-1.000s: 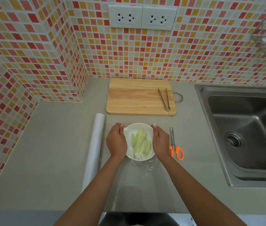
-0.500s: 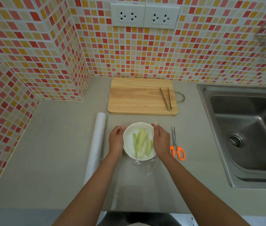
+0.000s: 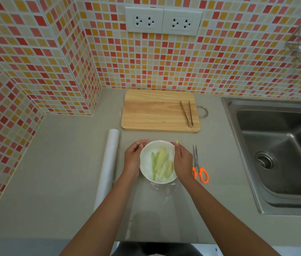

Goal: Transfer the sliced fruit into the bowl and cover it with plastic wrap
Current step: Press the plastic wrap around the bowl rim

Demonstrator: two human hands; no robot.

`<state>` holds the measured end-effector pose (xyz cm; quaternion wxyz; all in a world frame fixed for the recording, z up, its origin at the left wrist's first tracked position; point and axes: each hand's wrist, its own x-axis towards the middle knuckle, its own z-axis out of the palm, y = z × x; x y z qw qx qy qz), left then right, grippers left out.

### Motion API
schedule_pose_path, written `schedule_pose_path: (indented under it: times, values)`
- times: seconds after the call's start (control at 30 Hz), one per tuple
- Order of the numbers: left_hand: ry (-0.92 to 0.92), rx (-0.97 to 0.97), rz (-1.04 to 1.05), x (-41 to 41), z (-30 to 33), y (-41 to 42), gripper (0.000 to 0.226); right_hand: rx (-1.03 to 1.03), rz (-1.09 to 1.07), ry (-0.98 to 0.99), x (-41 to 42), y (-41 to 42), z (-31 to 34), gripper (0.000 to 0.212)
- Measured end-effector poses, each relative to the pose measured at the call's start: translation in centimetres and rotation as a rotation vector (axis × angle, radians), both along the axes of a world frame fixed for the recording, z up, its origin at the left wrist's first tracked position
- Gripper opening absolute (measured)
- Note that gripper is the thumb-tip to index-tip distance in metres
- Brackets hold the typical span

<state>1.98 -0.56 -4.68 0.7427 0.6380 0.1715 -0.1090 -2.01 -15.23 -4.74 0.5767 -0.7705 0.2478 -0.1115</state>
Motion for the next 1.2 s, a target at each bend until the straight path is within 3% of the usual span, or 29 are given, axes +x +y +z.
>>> schedule_pose_path:
  times: [0.23, 0.5, 0.67, 0.9, 1.2]
  values:
    - [-0.109, 0.182, -0.267, 0.7, 0.2, 1.2, 0.032, -0.014, -0.003, 0.015, 0.1, -0.3, 0.1, 0.037]
    - [-0.121, 0.105, -0.302, 0.3, -0.3, 1.7, 0.033, -0.006, -0.016, 0.013, 0.0, -0.4, 0.2, 0.036]
    - [-0.086, -0.009, -0.205, 0.0, -0.4, 1.6, 0.023, -0.015, -0.025, 0.014, -0.1, -0.5, 0.1, 0.036]
    - [-0.144, 0.124, -0.327, 0.4, -0.1, 1.7, 0.027, -0.038, -0.031, -0.001, -0.1, -0.5, 0.0, 0.036]
    - [-0.043, 0.039, -0.387, 0.4, -0.3, 2.4, 0.031, -0.063, -0.031, 0.003, -0.2, -0.7, 0.0, 0.037]
